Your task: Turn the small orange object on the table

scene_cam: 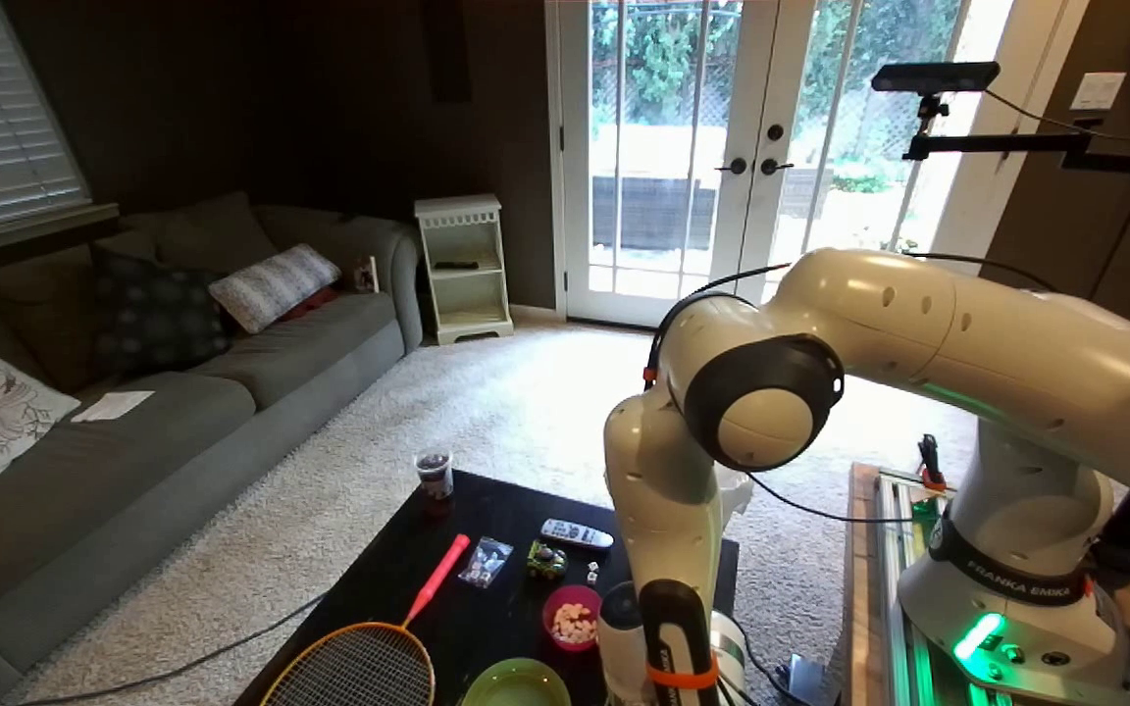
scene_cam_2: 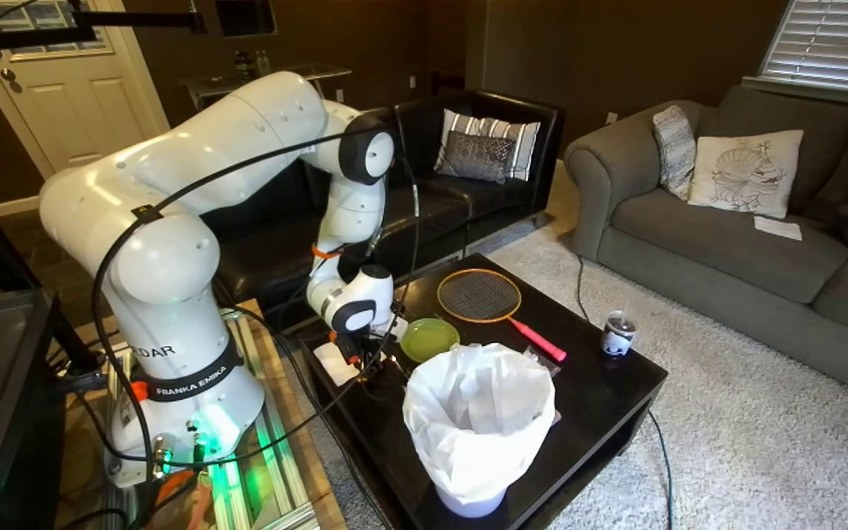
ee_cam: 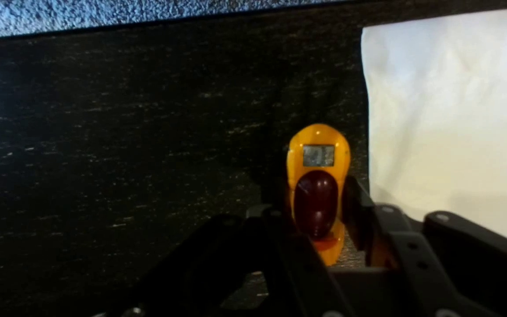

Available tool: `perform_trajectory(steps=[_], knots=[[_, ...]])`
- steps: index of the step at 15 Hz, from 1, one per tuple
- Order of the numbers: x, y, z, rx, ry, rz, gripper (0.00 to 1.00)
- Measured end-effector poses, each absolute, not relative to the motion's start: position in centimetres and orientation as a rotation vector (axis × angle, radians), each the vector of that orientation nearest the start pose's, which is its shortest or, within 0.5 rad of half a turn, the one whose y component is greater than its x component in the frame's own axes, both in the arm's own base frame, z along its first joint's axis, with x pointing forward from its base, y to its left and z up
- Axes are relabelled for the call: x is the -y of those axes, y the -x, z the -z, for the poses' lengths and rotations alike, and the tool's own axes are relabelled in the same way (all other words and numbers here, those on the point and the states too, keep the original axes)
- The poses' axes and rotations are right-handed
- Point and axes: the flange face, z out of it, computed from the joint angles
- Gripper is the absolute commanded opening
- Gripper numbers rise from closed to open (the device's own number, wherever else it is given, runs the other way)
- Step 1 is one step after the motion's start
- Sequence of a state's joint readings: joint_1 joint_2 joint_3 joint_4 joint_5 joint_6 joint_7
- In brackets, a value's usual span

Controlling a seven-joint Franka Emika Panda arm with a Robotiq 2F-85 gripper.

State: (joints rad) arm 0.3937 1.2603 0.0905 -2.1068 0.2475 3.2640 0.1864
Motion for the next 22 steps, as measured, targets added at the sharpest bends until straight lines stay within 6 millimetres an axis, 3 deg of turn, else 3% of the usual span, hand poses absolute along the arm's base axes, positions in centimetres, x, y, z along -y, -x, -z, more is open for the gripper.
perform_trajectory(steps=[10,11,12,18,22], knots=[[-17.9,-35.3,16.9,-0.012,3.125,-0.181,0.08],[-17.9,-35.3,17.0,-0.012,3.125,-0.18,0.49],[-17.9,-35.3,17.1,-0.013,3.125,-0.18,0.6],[-18.0,-35.5,17.2,-0.015,3.123,-0.166,0.98],[-18.2,-36.5,16.2,-0.017,3.114,-0.077,1.0]])
